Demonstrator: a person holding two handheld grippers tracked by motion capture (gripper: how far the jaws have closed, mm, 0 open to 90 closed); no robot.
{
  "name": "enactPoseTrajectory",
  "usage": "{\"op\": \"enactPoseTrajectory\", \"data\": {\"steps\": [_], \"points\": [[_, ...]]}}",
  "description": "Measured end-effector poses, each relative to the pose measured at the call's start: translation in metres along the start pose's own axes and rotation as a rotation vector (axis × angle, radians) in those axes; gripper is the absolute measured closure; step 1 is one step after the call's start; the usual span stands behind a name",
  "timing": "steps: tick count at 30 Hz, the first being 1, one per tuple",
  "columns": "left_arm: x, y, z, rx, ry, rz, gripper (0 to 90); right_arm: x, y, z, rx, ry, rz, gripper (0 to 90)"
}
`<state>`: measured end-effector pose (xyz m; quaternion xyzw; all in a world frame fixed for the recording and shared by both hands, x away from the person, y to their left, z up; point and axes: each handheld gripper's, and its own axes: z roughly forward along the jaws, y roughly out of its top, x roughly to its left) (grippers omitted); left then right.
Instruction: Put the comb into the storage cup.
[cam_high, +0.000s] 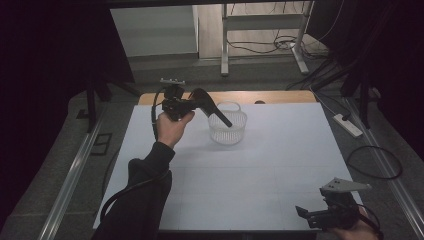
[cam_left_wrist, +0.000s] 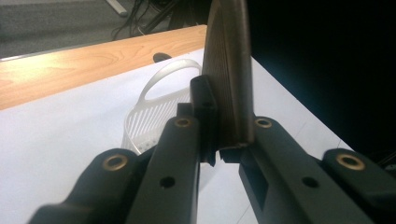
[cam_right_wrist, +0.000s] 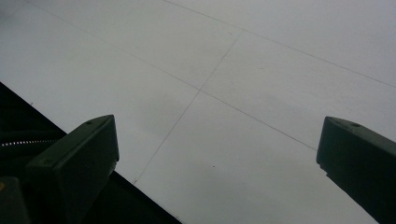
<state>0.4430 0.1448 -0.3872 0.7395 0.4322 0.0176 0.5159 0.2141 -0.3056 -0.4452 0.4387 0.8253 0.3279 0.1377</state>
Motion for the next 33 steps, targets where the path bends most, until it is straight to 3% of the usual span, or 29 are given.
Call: {"op": "enactPoseTrajectory", "data": {"steps": [8,33], "points": [[0.006,-0.007,0.014,0.0,-0.003,-0.028,86.9,0.0,0.0,0.001,0.007,0.001,-0.002,0.0],[0.012,-0.021,0.036,-0.018,-0.013,-0.076,86.8,0.0,0.001,0.002,0.023,0.003,-0.01,0.7]]}}
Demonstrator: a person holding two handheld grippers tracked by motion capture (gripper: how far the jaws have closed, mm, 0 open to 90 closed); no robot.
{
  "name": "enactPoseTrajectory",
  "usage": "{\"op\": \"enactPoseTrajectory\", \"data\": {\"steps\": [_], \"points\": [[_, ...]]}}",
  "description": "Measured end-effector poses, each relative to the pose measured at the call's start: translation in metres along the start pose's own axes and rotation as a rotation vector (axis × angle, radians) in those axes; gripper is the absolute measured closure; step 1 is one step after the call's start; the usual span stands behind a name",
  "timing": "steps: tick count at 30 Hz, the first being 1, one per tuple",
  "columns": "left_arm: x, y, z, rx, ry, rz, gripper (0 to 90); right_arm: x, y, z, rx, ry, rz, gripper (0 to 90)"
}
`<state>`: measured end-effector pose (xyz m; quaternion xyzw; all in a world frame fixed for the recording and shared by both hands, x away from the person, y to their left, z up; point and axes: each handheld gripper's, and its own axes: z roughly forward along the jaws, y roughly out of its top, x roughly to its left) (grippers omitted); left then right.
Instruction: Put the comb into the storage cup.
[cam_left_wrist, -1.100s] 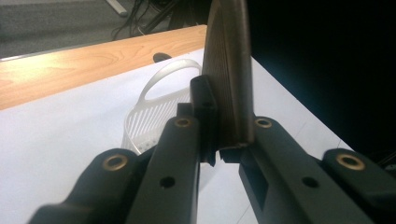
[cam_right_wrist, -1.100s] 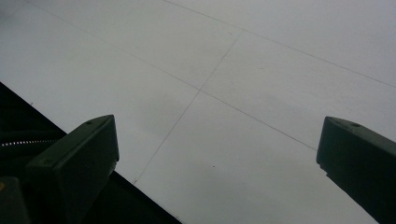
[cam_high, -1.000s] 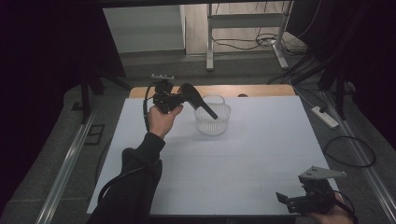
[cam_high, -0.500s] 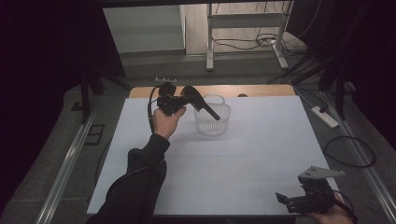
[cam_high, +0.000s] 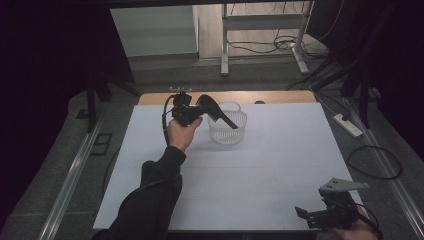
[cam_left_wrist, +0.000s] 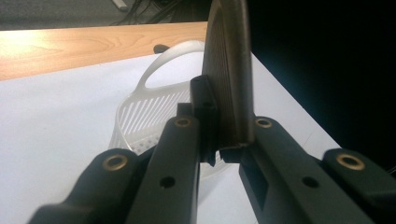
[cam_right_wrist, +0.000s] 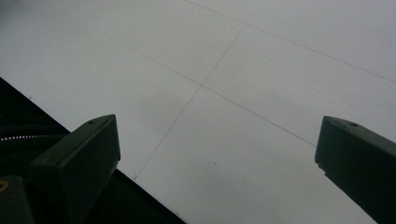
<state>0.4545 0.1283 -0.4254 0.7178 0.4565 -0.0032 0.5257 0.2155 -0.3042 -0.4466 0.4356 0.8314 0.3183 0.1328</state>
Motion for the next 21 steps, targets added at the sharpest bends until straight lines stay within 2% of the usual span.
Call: {"op": "enactPoseTrajectory", "data": {"steps": [21], "points": [[0.004,-0.01,0.013,-0.003,-0.009,-0.027,86.8,0.0,0.0,0.0,0.007,0.002,-0.001,1.0]]}}
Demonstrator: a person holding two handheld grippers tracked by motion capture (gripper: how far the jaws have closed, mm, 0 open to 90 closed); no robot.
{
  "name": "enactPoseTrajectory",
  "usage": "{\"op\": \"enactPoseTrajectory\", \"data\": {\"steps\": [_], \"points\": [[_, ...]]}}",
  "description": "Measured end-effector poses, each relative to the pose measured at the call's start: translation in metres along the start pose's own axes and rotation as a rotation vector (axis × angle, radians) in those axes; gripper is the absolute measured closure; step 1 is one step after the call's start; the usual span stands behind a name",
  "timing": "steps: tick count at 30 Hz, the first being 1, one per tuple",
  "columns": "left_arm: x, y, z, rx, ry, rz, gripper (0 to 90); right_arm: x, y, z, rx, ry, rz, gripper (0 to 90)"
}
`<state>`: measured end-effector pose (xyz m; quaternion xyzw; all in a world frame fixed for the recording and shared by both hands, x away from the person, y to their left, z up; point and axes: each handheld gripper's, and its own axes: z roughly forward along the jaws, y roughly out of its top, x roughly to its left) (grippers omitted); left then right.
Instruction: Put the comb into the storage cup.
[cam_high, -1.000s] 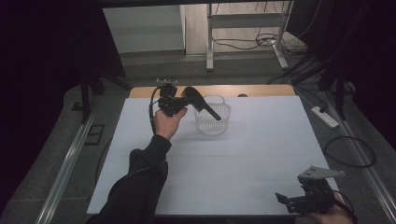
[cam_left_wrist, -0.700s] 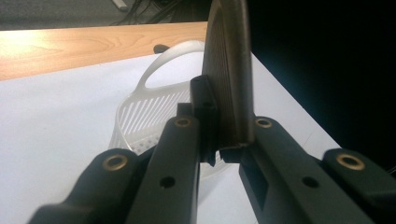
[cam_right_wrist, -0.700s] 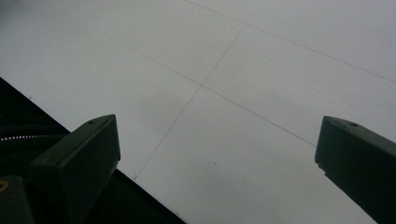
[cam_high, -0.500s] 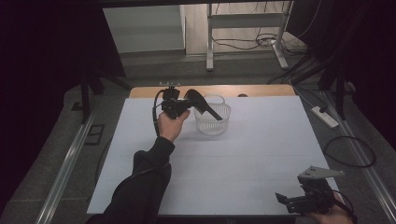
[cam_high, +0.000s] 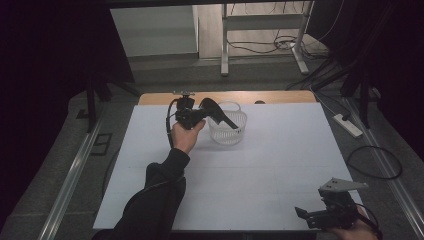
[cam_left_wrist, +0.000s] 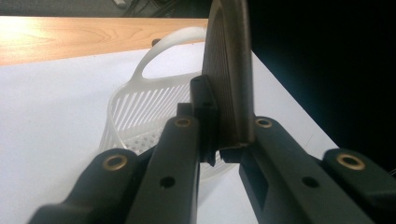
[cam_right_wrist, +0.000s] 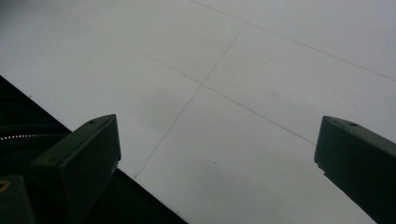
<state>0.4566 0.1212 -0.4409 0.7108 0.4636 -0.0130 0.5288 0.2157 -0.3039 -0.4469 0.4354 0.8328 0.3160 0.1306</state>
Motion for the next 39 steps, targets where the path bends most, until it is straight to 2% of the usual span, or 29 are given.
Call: {"op": "enactPoseTrajectory", "data": {"steps": [16,25,34,39], "points": [[0.005,-0.007,0.009,0.012,-0.001,-0.009,86.6,0.0,0.0,0.0,0.006,0.002,0.001,1.4],[0.01,-0.011,0.007,0.008,0.01,-0.008,85.1,0.0,0.0,0.001,0.009,0.003,0.001,1.4],[0.009,-0.016,0.008,0.017,0.075,0.038,79.5,0.0,0.001,0.002,0.017,0.003,-0.003,1.6],[0.003,-0.016,0.01,0.029,0.134,0.099,74.5,0.0,0.001,0.002,0.021,0.001,-0.003,1.8]]}}
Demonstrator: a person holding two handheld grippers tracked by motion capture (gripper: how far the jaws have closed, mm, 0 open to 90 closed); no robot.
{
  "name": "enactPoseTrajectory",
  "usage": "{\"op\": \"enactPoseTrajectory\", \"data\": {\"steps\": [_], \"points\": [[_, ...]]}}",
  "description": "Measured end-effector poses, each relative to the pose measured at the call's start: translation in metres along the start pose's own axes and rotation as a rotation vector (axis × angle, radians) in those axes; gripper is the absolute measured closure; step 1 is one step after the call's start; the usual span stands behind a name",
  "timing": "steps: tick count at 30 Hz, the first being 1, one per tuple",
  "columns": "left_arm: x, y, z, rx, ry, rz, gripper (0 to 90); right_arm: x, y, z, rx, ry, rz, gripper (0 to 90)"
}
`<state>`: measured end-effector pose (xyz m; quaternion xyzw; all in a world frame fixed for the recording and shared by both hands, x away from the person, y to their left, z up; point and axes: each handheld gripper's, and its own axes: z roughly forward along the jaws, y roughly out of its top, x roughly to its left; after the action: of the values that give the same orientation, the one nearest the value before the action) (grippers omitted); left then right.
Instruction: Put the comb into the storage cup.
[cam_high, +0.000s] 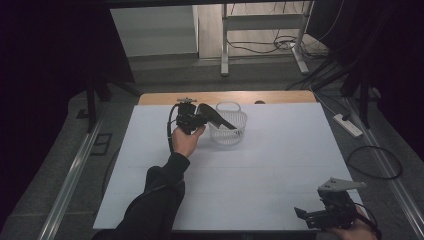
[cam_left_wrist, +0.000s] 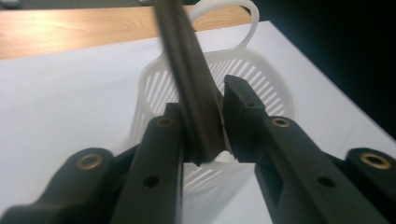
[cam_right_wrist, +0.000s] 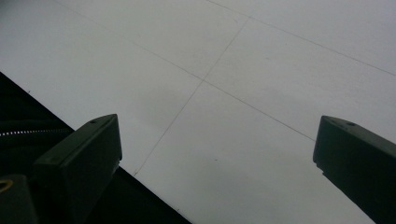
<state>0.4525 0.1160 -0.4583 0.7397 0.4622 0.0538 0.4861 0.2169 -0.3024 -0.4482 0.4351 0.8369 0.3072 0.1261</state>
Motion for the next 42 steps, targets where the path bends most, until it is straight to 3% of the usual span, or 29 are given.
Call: {"op": "enactPoseTrajectory", "data": {"steps": [6,17,24,28,34,42], "points": [[-0.007,-0.001,0.002,0.014,0.072,0.074,69.7,0.0,0.0,0.0,0.004,0.001,-0.003,2.0],[-0.015,-0.001,0.005,0.039,0.16,0.175,59.9,0.0,0.0,0.001,0.009,0.0,-0.005,2.2],[-0.014,-0.003,0.006,0.046,0.178,0.194,54.3,0.0,0.0,0.001,0.013,-0.001,-0.004,2.3],[-0.012,-0.004,0.006,0.056,0.182,0.209,46.5,0.001,0.0,0.002,0.017,0.001,-0.004,2.4],[-0.008,-0.005,0.007,0.061,0.168,0.223,36.4,0.0,0.001,0.002,0.018,0.0,-0.003,2.4],[-0.004,-0.008,0.007,0.06,0.146,0.208,23.9,0.0,0.001,0.002,0.019,0.0,-0.003,2.4]]}}
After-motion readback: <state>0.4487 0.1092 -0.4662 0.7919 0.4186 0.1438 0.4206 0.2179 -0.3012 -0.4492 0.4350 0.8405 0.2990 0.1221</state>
